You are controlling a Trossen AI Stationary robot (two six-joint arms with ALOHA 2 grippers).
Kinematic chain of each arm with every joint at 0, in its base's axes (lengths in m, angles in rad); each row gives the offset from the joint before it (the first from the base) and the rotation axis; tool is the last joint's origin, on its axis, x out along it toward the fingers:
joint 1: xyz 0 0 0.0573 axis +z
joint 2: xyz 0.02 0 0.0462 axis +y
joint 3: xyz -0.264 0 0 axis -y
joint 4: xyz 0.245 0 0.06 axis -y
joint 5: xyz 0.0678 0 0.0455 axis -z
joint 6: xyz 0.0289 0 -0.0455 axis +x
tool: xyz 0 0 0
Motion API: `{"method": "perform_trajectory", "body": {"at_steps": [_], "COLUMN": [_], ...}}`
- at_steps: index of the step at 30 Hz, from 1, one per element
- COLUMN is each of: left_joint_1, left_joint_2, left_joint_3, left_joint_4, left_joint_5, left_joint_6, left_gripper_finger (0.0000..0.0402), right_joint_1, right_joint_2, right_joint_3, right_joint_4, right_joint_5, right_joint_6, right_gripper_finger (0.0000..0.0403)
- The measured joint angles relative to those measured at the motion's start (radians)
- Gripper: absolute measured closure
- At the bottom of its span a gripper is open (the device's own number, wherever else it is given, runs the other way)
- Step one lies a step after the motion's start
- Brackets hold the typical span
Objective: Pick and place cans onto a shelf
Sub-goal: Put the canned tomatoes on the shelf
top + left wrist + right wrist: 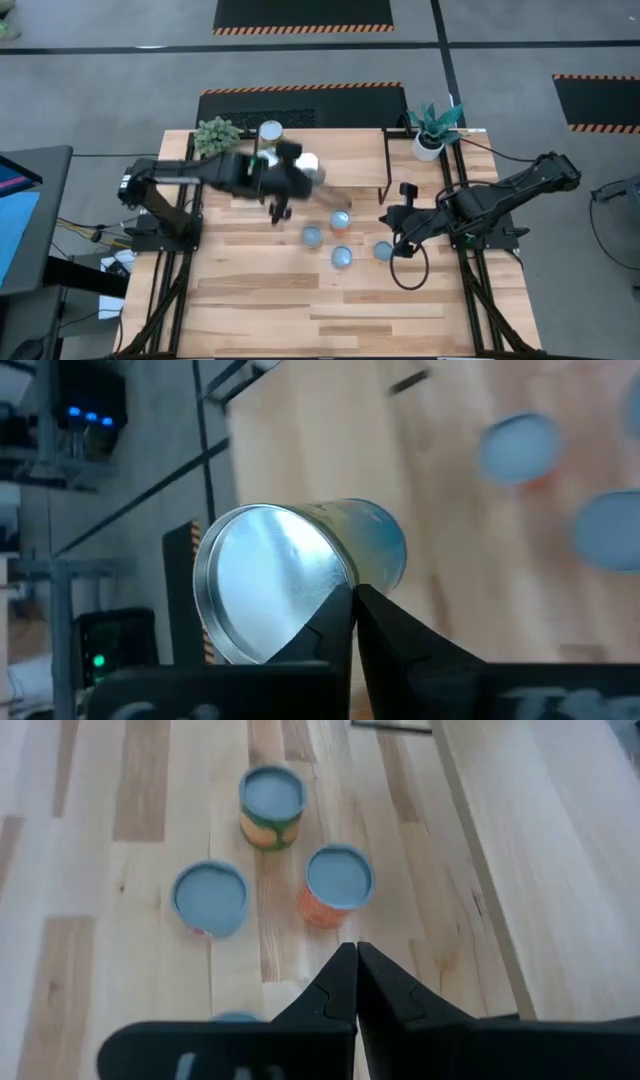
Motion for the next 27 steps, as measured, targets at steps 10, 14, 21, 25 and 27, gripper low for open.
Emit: {"method": "perform_trajectory", "body": {"at_steps": [10,14,21,25,27], "left_joint_1": [0.316,0.354,0.347,0.33,0.328], "left_joint_2": [-0.001,0.005,0.074,0.099,0.103], "left_joint_3": [0.039,0.039,0.038,0.039,0.04], "left_joint_4": [0.076,0.093,0.026,0.039,0.043], "left_joint_5": [0.182,0.245,0.317,0.232,0.224], "left_joint_6": [0.129,0.126,0.077,0.106,0.108], "left_gripper_finger": [0.0401,0.0401,0.0401,0.0401,0.0401], "right_joint_1": [0.0,0.0,0.0,0.0,0.0], "right_joint_2": [0.0,0.0,0.0,0.0,0.0], "right_joint_3": [-0.043,-0.043,-0.043,-0.043,-0.043], "right_joint_4": [0.0,0.002,0.001,-0.003,-0.004], "right_joint_5": [0.0,0.0,0.0,0.0,0.0], "right_joint_6": [0.0,0.0,0.0,0.0,0.0], "right_gripper_finger": [0.0377,0.038,0.0377,0.0377,0.0378]}}
